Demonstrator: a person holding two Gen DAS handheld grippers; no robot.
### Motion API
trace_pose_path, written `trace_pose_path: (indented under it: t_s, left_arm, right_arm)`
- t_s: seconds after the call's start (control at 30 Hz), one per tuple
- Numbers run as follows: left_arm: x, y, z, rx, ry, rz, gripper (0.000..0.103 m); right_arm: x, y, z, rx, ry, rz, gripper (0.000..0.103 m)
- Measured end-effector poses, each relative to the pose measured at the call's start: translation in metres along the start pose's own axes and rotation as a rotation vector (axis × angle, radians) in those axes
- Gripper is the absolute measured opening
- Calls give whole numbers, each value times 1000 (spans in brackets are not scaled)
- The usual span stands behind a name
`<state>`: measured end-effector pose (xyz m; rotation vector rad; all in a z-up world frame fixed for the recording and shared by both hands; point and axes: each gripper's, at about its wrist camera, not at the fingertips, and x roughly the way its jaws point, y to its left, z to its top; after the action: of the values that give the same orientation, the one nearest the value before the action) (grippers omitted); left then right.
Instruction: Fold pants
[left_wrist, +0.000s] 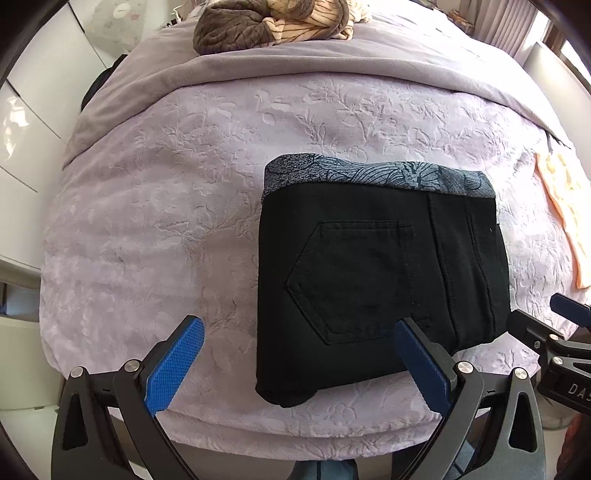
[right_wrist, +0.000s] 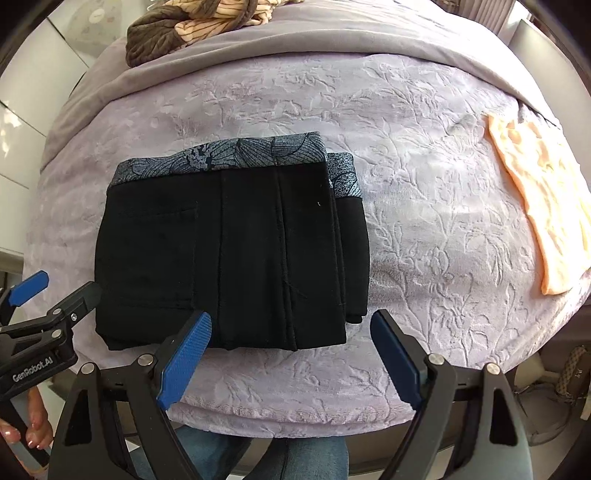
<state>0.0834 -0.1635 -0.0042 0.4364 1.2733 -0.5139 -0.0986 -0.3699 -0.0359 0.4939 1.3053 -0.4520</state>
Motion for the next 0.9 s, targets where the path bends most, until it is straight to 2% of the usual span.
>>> trace_pose_path:
  t_s: [0.43, 0.9]
  left_arm:
    - [-20, -26, -13, -51, 2, 68, 103]
    - [-37, -42, -24, -60, 2, 96, 103]
  right_arm:
    - [-9, -13, -3, -62, 20, 43, 90]
    - [-23, -24, -10, -90, 8, 73, 90]
